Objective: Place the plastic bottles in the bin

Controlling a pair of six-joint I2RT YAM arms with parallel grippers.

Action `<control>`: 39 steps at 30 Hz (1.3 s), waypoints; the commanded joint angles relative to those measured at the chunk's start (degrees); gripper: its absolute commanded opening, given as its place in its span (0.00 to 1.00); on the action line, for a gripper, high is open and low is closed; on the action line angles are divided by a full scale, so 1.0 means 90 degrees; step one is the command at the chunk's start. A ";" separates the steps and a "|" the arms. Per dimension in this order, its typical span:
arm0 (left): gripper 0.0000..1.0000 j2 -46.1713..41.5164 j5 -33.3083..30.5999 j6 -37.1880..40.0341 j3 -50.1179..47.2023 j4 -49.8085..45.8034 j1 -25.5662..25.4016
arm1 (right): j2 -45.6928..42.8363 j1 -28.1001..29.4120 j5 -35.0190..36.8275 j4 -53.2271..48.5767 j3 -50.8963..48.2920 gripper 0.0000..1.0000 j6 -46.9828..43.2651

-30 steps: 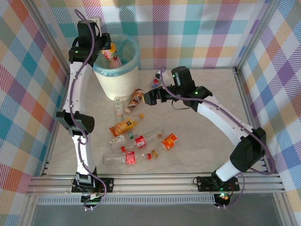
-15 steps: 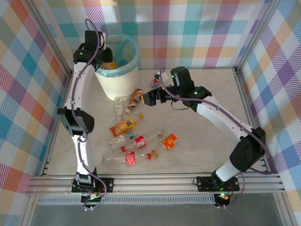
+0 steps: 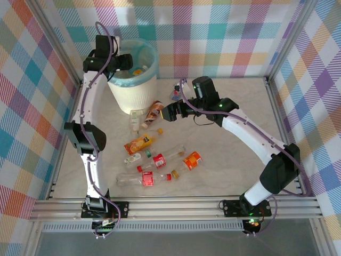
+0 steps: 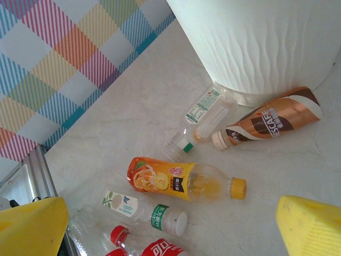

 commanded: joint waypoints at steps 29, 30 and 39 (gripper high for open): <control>0.66 -0.7202 0.2899 0.1621 -0.7627 0.1007 -0.1077 | -0.1941 0.1422 -0.0913 -0.0890 -0.2702 1.00 -0.4219; 0.66 -0.7431 0.2810 0.1608 -0.7906 0.0938 -0.1077 | -0.1806 0.1770 -0.0600 -0.0716 -0.2752 1.00 -0.4175; 0.80 -0.9242 -0.0303 -0.0592 -0.9401 0.0964 -0.1077 | 0.0230 0.3680 0.1329 0.0258 -0.2038 0.93 -0.4051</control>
